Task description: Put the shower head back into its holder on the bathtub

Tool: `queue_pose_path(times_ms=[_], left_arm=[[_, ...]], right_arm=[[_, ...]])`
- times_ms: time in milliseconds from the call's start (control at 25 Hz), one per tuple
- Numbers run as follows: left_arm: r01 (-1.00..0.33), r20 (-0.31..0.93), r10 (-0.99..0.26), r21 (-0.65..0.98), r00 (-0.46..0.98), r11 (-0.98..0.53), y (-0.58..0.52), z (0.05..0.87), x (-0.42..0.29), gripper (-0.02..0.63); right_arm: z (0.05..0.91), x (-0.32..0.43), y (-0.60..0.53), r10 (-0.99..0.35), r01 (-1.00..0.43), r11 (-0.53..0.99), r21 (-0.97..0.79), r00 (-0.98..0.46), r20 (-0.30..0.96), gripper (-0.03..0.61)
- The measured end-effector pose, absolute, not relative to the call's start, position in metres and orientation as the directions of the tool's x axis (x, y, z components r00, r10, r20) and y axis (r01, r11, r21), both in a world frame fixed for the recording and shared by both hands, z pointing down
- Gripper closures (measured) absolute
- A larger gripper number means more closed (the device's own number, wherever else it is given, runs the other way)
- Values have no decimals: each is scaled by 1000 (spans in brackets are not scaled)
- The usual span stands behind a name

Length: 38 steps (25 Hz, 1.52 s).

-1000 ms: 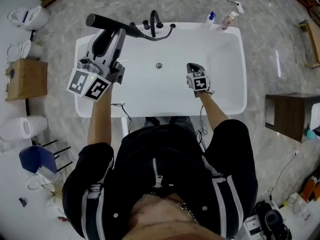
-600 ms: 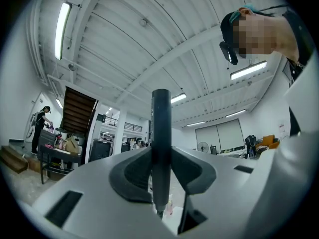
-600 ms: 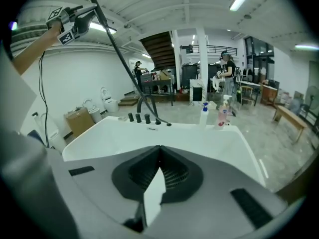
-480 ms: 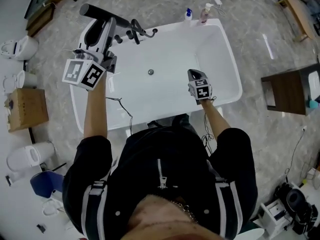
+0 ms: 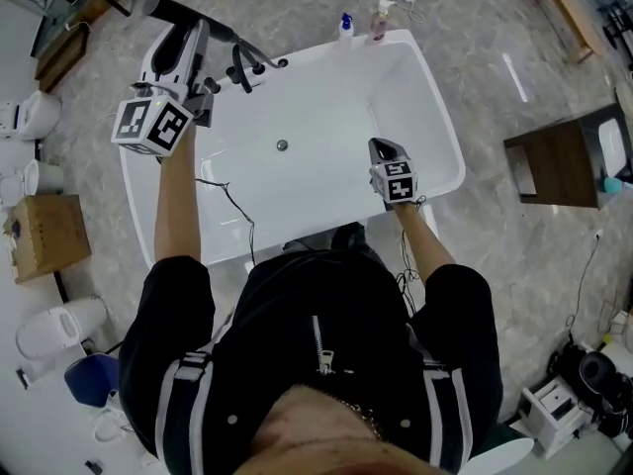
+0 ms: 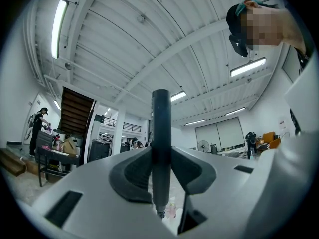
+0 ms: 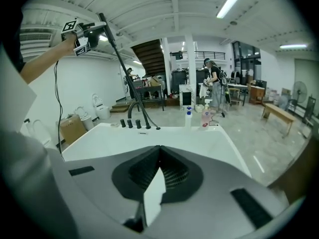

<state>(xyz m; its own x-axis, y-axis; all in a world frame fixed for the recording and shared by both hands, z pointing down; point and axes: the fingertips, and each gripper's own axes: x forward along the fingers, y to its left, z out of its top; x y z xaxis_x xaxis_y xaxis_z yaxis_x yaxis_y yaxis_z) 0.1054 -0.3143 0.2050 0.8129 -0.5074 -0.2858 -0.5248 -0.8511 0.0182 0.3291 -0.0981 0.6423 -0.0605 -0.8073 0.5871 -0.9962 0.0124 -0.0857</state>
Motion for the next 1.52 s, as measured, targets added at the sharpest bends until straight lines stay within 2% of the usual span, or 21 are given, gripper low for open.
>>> queue_pose_path(times_ms=[840,1200,1520], left_arm=[[-575,-191,-568,23,800,-818,-369,276,152,483],[-584,-149,-582,35,800,-811,-392,322,172,483],[-611,-86,-615,62,784,-789,-424,373,182,483]], right_arm=[[651,334,-81,-813,-986,-55,-155,-46,580,569],[629,323,-83,-828,-999,29,-43,-48,558,569],[622,321,-79,-835,-997,-14,-75,-30,549,569]])
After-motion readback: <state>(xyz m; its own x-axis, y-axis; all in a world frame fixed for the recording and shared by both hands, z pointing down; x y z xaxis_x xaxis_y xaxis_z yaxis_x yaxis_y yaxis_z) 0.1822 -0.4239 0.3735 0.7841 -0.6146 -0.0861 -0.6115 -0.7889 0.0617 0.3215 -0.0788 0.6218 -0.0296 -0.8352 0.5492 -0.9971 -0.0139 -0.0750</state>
